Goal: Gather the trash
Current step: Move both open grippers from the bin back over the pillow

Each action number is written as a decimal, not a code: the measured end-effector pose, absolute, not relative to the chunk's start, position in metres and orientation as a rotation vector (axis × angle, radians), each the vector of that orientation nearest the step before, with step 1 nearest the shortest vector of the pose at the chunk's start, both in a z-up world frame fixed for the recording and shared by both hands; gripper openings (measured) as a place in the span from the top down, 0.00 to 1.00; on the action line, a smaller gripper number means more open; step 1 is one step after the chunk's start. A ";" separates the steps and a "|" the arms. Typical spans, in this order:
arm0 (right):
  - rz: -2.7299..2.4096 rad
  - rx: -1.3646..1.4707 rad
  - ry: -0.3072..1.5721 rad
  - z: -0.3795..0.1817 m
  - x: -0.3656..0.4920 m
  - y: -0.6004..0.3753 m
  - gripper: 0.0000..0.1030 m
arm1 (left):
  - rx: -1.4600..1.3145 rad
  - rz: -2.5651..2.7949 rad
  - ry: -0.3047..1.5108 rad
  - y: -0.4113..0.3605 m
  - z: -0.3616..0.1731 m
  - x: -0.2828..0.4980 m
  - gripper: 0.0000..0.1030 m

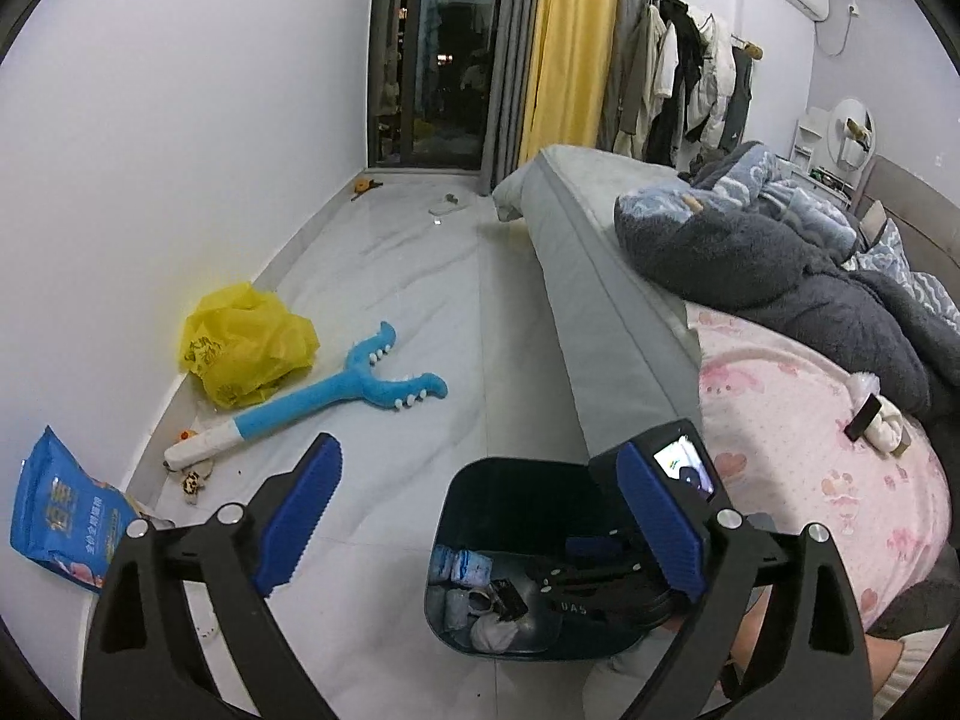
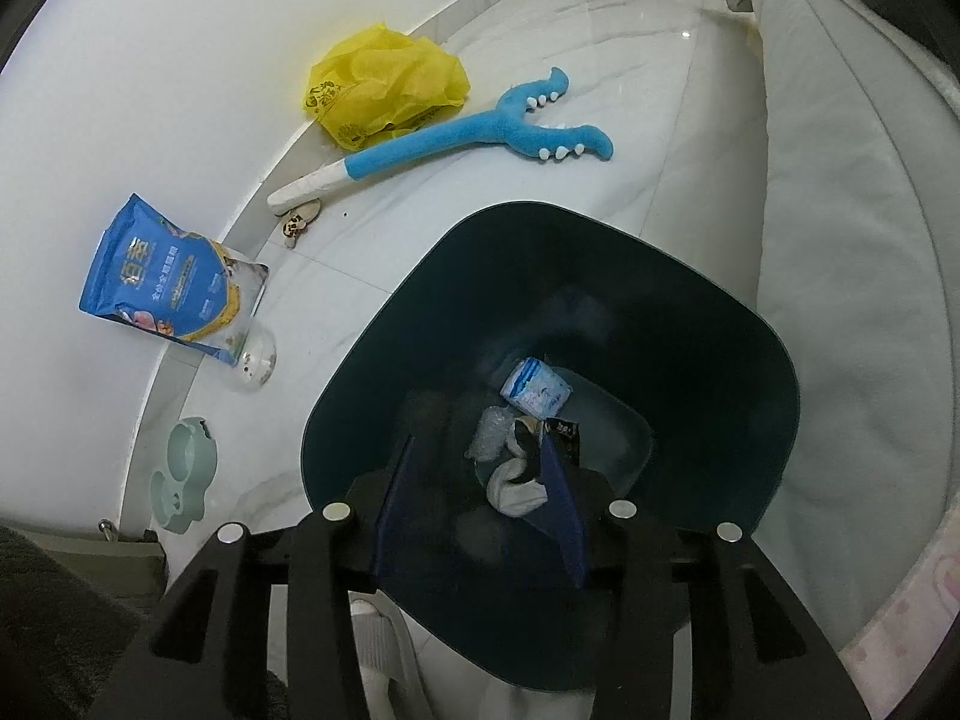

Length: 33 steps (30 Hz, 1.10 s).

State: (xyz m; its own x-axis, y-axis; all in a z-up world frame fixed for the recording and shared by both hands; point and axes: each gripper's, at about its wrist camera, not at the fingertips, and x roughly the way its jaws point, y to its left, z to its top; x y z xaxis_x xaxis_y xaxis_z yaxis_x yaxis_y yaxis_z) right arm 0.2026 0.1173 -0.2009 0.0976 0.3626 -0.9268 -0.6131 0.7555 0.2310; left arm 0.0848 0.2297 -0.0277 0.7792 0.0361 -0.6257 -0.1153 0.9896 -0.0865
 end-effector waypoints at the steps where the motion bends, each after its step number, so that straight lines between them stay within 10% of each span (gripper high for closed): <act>1: 0.732 -0.236 1.282 -0.200 0.202 0.117 0.58 | -0.120 0.086 0.666 0.229 -0.025 0.084 0.07; 12: 0.743 -0.171 1.149 -0.146 0.201 0.095 0.38 | -0.084 0.054 0.613 0.209 -0.004 0.079 0.06; 33: 0.704 -0.166 0.933 -0.053 0.189 0.000 0.31 | -0.004 -0.106 0.585 0.126 0.021 0.091 0.05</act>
